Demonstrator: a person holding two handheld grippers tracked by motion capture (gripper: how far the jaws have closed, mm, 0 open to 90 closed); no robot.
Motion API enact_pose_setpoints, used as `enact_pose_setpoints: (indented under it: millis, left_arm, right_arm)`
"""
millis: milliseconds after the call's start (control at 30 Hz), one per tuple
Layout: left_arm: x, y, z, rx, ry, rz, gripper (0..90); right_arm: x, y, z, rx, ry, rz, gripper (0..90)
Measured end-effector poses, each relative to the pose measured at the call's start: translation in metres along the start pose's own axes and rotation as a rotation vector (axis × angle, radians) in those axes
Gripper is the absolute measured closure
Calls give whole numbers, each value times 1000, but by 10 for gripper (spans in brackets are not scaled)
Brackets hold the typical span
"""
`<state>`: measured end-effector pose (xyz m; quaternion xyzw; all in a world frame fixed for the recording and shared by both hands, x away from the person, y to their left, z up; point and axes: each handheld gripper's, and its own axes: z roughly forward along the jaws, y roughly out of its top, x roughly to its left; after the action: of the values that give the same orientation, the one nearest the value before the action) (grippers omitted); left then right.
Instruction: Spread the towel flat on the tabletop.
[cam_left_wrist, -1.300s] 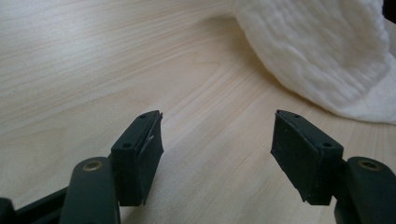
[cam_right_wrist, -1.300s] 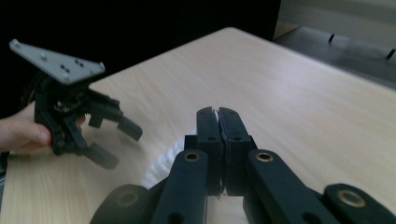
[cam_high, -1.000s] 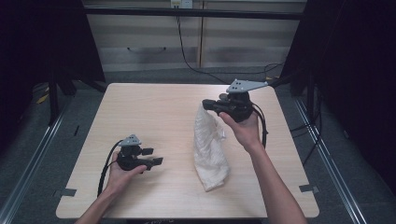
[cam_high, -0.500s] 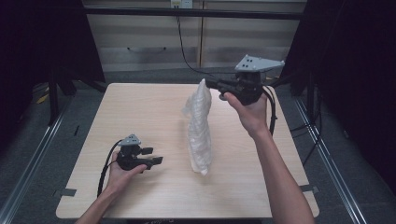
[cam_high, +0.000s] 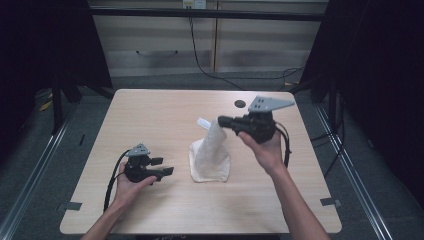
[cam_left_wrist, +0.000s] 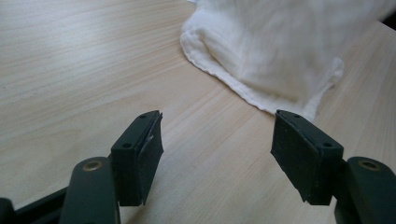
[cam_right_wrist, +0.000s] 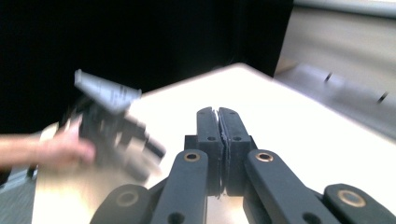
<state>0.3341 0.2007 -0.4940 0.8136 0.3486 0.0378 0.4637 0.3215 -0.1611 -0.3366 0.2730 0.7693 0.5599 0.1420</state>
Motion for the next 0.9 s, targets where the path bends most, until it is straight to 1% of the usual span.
enact_pose_setpoints:
  millis: [100,133,167,300,400,433,467,567,600,667,700,733,767,800,833,867,900]
  left_arm:
    - [-2,0,1,1,1,4,335]
    - [-2,0,1,4,-1,5,335]
    - [-2,0,2,4,-3,5,335]
    - [-2,0,3,12,-1,5,335]
    - [-3,0,3,12,-6,3,337]
    - [-3,1,3,14,-2,8,337]
    - [-3,1,4,11,-8,4,338]
    - [-6,4,6,9,-11,9,350]
    - [-6,5,7,5,-12,8,362]
    - [-7,8,7,-1,-17,12,393]
    - [-7,12,8,-21,-13,12,413]
    - [-7,16,8,-19,-21,9,444]
    - [-7,21,8,-18,-21,20,448]
    - [-7,26,9,-28,-16,35,480]
    - [-5,32,12,-24,-12,46,511]
    - [-3,37,17,-18,-12,39,514]
    - [0,42,23,-17,-3,33,530]
  right_arm:
    - [2,-34,9,43,25,41,885]
    - [2,-46,11,65,29,58,885]
    - [3,-62,14,98,36,80,885]
    - [3,-97,22,166,45,126,885]
    - [3,-121,30,203,48,165,884]
    - [2,-125,32,211,48,169,884]
    - [2,-129,35,227,42,176,884]
    - [0,-141,47,282,20,174,884]
    - [-2,-147,55,297,19,181,883]
    - [-2,-150,59,314,16,174,883]
    - [-2,-151,61,321,14,173,884]
    - [-2,-153,64,329,21,175,884]
    - [-2,-154,65,337,20,176,883]
    - [-1,-155,66,345,25,178,884]
    - [-1,-157,66,351,28,174,884]
    - [0,-157,66,350,32,175,884]
    - [1,-157,65,353,34,175,884]
